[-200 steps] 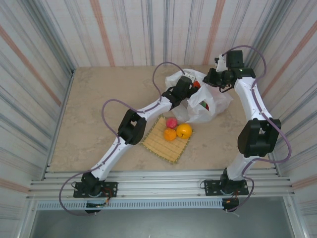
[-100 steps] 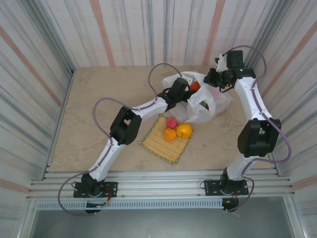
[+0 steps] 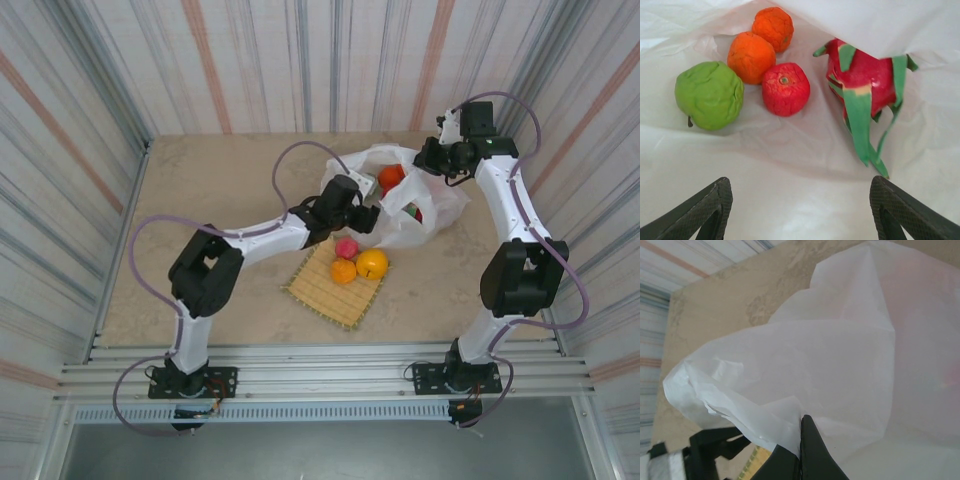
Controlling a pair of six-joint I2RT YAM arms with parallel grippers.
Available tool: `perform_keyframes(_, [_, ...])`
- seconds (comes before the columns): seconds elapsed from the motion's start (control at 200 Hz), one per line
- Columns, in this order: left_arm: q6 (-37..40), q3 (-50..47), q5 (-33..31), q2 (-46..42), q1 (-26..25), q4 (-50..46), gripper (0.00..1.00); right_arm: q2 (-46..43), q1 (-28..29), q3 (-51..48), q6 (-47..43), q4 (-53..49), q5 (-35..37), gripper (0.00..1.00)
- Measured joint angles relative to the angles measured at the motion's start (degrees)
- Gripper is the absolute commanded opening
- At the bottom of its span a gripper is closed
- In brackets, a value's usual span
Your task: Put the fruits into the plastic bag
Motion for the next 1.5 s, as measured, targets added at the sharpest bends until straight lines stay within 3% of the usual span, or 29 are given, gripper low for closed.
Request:
perform_keyframes(0.376, [-3.80,-18.67,1.09,-22.18,-1.60,-6.78,0.78,0.00,0.00,0.00,-0.02,0.00,0.00,0.00])
perform_keyframes(0.521, [-7.13,-22.38,3.48,-25.94,-2.78,-11.13,0.82,0.00,0.00,0.00,-0.02,0.00,0.00,0.00])
perform_keyframes(0.992, [-9.86,-21.29,6.78,-16.46,-2.99,-17.18,0.88,0.00,0.00,-0.24,-0.02,0.20,0.00,0.00])
perform_keyframes(1.503, [-9.92,-18.56,6.82,-9.05,-4.44,-16.02,0.81,0.00,0.00,-1.20,-0.02,0.87,0.00,0.00])
